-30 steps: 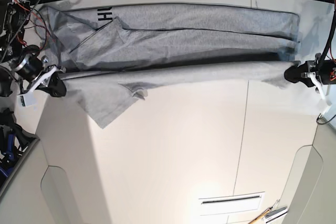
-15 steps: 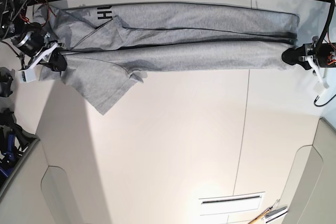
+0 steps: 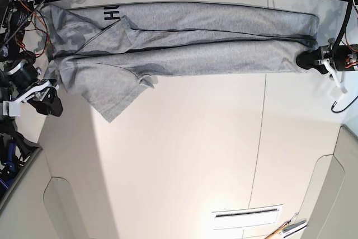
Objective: Fold the T-shirt properly
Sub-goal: 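Lift the folded edge with both grippers and fold it over again, then lay the folded strip down and release with both grippers, then grasp the strip end with the left gripper and fold it toward the right gripper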
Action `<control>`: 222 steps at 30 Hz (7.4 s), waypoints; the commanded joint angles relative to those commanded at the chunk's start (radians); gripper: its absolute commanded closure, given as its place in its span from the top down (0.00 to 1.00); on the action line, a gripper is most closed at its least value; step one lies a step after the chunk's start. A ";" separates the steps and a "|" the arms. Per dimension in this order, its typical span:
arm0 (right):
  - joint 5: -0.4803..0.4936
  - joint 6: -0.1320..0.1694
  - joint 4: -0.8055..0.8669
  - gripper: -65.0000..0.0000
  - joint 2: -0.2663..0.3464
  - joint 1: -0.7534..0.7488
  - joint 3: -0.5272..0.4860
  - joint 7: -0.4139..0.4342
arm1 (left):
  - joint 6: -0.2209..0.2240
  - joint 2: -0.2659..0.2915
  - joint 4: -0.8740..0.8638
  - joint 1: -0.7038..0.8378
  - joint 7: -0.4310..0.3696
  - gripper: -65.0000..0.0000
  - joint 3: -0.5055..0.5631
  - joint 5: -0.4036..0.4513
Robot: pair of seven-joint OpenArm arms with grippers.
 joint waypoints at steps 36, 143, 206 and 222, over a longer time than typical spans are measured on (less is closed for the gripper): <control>0.050 0.005 0.120 0.00 -0.071 -0.046 -0.147 -0.227 | 0.000 0.000 0.000 0.000 -0.002 0.00 0.000 0.003; 0.192 0.019 0.315 0.00 -0.071 -0.452 -0.003 -0.214 | 0.000 0.118 0.193 0.311 -0.172 0.72 -0.261 0.200; 0.367 0.019 0.424 0.00 -0.071 -0.451 0.198 -0.269 | 0.000 0.005 0.667 0.245 -0.142 0.00 -0.260 0.396; 0.359 0.019 0.424 0.00 -0.072 -0.452 0.198 -0.269 | 0.000 0.381 0.834 0.280 -0.269 0.05 0.148 0.628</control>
